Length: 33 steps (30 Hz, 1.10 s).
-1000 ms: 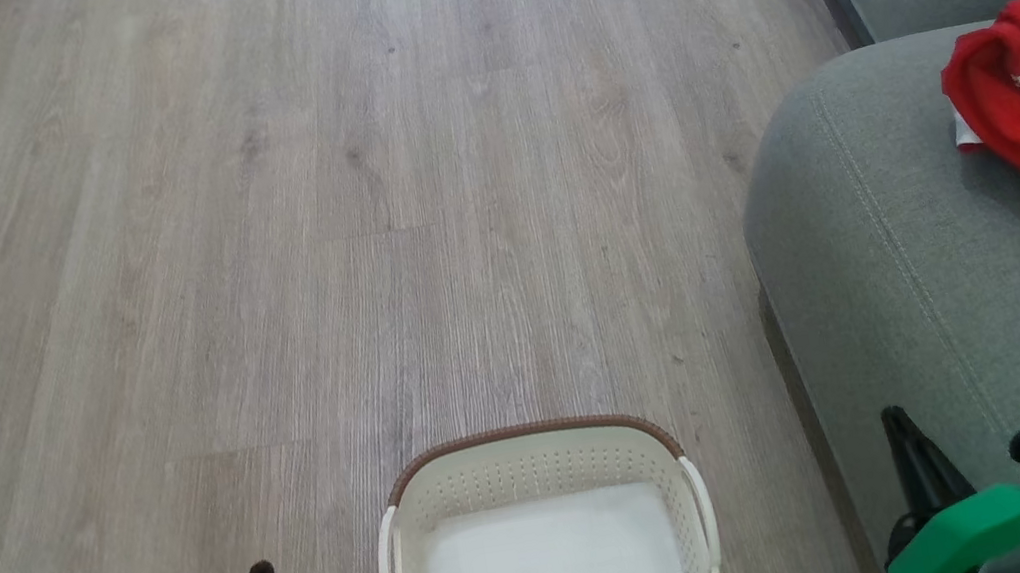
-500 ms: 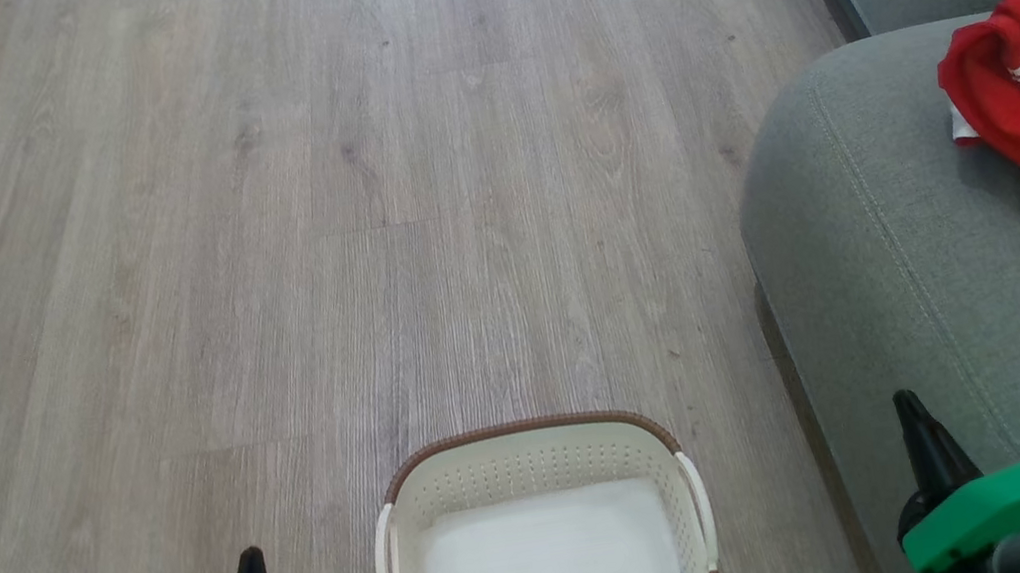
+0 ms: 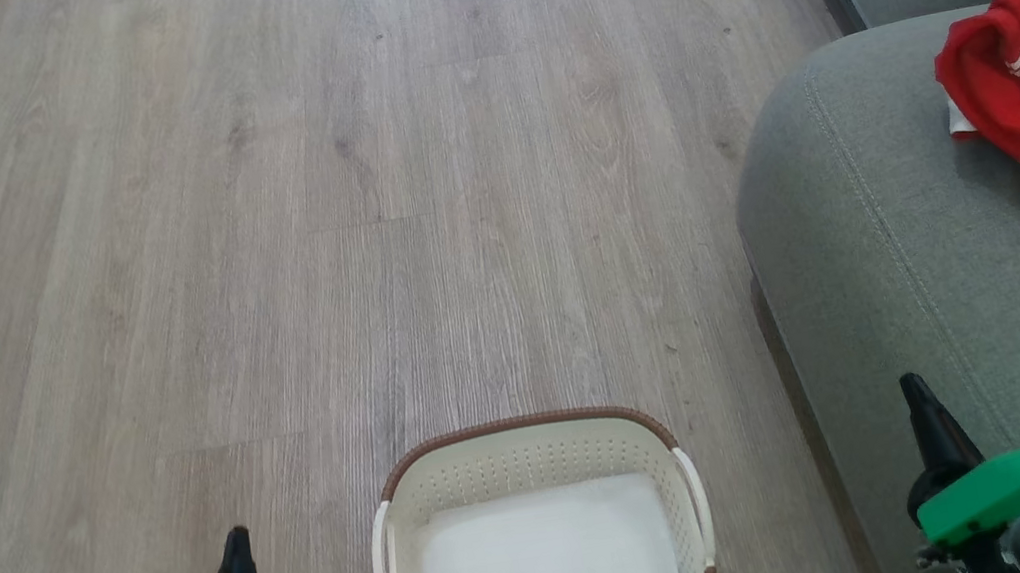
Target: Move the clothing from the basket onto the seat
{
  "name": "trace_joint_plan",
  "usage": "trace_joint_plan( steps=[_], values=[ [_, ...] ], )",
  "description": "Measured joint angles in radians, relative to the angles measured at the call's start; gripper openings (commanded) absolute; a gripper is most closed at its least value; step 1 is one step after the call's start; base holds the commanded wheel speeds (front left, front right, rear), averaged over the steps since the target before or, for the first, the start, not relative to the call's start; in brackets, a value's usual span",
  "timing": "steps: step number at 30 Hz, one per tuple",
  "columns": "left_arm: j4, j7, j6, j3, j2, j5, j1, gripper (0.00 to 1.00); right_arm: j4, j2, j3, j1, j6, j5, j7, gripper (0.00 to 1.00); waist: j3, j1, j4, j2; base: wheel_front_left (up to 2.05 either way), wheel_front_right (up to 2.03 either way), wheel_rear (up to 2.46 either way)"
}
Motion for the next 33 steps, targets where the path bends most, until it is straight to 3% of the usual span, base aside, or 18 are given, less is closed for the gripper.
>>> trace_joint_plan(
  steps=[33],
  values=[
    [0.005,0.090,-0.114,0.120,-0.046,-0.324,-0.051,0.00,-0.020,0.001,-0.050,-0.041,0.000,0.383,0.091,0.00,0.020,0.0000,-0.014,0.0000,0.00,0.00,0.00]
  ],
)
